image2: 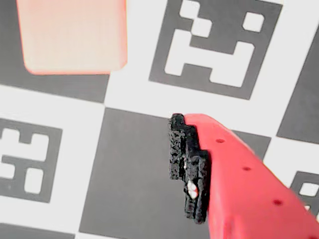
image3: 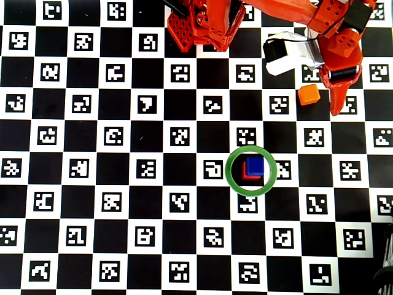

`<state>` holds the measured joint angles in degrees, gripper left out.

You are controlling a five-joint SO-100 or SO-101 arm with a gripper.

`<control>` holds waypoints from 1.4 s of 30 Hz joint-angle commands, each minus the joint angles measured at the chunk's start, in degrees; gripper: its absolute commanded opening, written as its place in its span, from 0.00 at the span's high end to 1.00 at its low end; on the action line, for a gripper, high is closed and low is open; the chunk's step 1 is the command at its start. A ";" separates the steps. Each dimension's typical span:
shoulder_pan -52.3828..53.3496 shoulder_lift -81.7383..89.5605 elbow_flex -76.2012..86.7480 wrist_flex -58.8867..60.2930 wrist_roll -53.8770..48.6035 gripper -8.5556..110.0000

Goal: Grab the red cube then put it in the green circle then put the blue cube on top and finally the orange cube on top

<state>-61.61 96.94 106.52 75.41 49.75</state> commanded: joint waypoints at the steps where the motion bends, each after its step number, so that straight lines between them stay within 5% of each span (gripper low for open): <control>1: 0.00 0.97 1.49 -3.43 -0.44 0.50; 24: 0.26 -5.98 12.83 -21.62 3.08 0.50; 42: 1.85 -7.03 12.83 -21.27 1.93 0.50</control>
<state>-59.94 89.21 119.79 53.35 52.12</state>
